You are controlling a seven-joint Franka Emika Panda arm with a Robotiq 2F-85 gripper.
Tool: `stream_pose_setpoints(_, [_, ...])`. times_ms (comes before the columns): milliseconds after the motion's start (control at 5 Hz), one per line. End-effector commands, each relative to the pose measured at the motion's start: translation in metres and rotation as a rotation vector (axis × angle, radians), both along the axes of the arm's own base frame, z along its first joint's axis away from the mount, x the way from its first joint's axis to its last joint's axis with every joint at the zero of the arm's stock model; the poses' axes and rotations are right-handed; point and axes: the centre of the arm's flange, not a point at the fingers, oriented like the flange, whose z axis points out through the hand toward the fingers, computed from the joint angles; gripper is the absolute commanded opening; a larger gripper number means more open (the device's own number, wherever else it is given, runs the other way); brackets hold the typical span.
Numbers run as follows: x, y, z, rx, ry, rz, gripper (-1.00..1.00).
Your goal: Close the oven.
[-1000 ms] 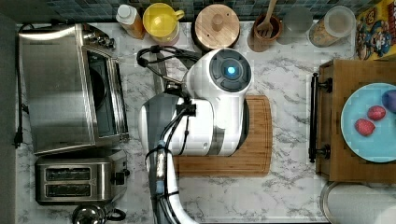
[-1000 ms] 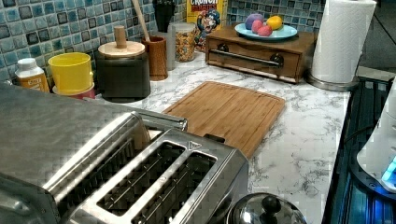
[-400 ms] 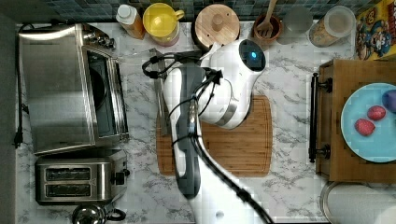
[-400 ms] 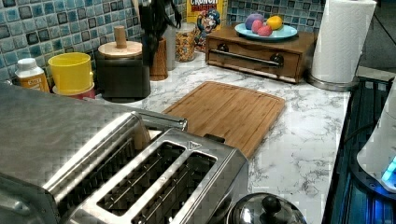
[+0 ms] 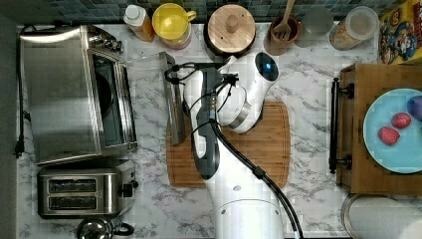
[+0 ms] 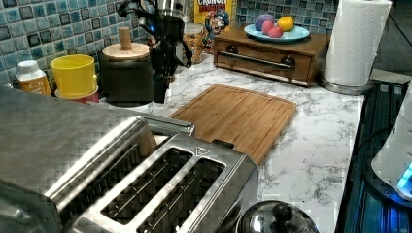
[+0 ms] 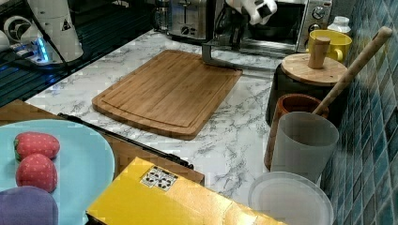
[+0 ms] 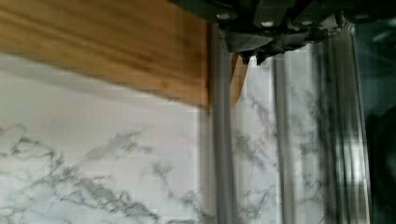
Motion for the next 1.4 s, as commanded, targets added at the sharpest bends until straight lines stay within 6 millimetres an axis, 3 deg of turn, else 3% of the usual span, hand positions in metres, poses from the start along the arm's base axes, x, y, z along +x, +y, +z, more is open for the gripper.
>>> stream_pose_setpoints(200, [0.027, 0.019, 0.018, 0.036, -0.199, -0.041, -1.00])
stream_pose_setpoints(400, [0.031, 0.021, 0.002, 0.045, -0.189, -0.026, -1.00])
stream_pose_setpoints(800, [0.027, 0.030, 0.025, 0.166, -0.239, -0.037, -1.00])
stream_pose_setpoints(1200, [0.044, 0.049, 0.009, 0.200, -0.138, 0.005, -1.00])
stream_pose_setpoints(1400, [0.051, 0.058, -0.009, 0.214, -0.097, 0.038, -1.00])
